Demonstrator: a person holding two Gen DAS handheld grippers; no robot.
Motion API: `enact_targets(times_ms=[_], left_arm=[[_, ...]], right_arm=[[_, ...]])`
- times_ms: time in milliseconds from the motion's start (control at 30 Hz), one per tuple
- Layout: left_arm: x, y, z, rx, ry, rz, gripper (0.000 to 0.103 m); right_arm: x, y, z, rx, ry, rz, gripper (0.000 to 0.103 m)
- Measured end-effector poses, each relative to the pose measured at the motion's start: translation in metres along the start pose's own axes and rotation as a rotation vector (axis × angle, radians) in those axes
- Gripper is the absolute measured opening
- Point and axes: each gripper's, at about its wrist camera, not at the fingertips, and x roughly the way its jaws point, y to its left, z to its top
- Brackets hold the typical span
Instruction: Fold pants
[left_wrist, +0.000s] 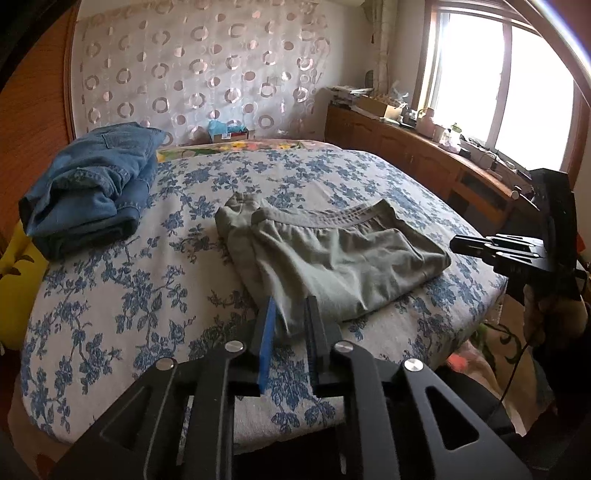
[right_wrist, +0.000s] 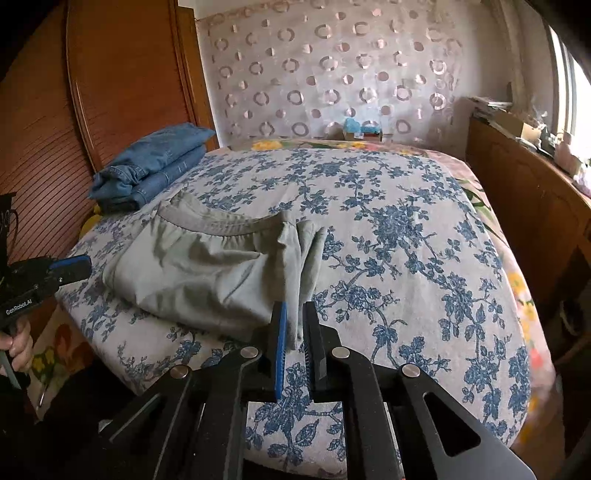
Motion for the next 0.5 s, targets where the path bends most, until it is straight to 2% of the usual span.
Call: enact_targets(times_ms=[200, 300, 500], left_arm=[[0.001, -0.003, 0.008, 0.019, -0.015, 0.015, 0.031], [0.002, -0.003, 0.011, 0.026, -0.021, 0.004, 0.045], [0.006, -0.003, 0.012, 0.031, -0.024, 0.003, 0.052]], right_arm=[[0.001, 0.002, 0.002, -0.007, -0.009, 0.01, 0.009], [0.001, 0.002, 0.004, -0.005, -0.014, 0.014, 0.01], [0.004, 0.005, 0.005, -0.012, -0.013, 0.018, 0.01]])
